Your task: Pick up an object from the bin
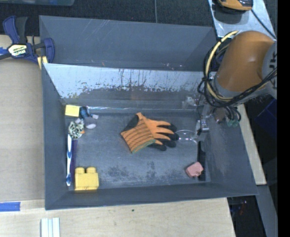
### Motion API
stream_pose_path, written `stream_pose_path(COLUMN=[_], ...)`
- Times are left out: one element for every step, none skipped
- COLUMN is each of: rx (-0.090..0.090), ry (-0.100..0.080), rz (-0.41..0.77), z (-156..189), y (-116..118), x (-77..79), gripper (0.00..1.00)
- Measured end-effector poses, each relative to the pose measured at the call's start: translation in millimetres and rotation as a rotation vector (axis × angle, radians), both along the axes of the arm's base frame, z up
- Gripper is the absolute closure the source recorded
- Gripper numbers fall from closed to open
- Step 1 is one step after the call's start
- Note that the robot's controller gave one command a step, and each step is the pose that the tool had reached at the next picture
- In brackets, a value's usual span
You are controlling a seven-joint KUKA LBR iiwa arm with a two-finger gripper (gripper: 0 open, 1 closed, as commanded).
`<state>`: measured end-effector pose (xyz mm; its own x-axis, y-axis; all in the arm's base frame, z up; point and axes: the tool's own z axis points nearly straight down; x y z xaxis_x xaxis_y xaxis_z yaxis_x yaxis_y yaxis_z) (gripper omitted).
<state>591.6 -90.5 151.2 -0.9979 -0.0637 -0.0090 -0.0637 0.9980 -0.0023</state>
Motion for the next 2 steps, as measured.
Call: stream_pose_path(rx=[-0.003, 0.004], ry=[-0.001, 0.000], rz=[0.103, 0.037], z=[-6, -29], y=[28, 100], x=[13.9, 31.5], gripper=[0.00, 0.00])
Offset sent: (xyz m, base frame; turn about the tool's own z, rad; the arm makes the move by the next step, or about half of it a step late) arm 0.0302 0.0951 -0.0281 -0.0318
